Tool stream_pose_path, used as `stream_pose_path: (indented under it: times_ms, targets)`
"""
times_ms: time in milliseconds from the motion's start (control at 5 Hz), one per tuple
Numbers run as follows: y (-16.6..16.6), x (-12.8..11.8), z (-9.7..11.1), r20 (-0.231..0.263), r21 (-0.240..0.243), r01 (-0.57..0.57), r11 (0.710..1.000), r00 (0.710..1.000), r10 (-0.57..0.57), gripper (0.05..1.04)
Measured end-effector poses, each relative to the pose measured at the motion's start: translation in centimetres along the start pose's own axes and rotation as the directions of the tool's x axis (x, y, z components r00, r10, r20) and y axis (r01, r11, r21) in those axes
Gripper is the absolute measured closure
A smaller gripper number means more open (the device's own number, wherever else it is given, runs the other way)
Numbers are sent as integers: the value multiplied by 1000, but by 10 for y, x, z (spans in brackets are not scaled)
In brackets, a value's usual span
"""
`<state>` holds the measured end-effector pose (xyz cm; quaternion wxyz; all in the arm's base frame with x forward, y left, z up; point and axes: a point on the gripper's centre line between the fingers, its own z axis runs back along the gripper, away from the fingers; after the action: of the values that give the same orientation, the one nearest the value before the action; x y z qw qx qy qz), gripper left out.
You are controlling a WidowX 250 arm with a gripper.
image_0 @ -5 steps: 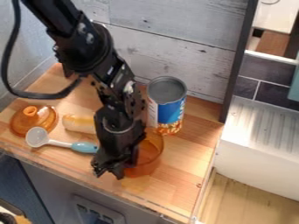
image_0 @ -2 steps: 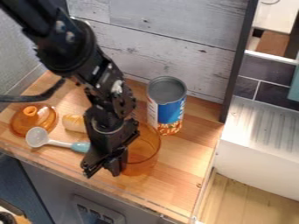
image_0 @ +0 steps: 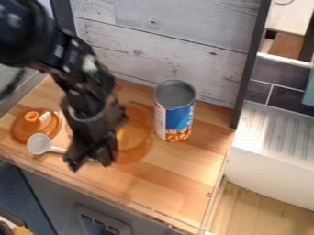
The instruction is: Move the glass to the upper left of the table
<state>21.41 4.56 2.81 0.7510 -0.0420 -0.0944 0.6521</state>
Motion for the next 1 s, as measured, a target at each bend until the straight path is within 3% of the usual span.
stream_pose_path:
  times_ms: [400, 600, 1000]
  targets:
    - [-31, 70, 3, 22, -8, -197, 980, 980, 198, 1002]
    - [-54, 93, -11, -16, -1, -307, 952, 952, 307, 1002]
    - [-73, 121, -39, 18, 12, -375, 927, 927, 375, 1002]
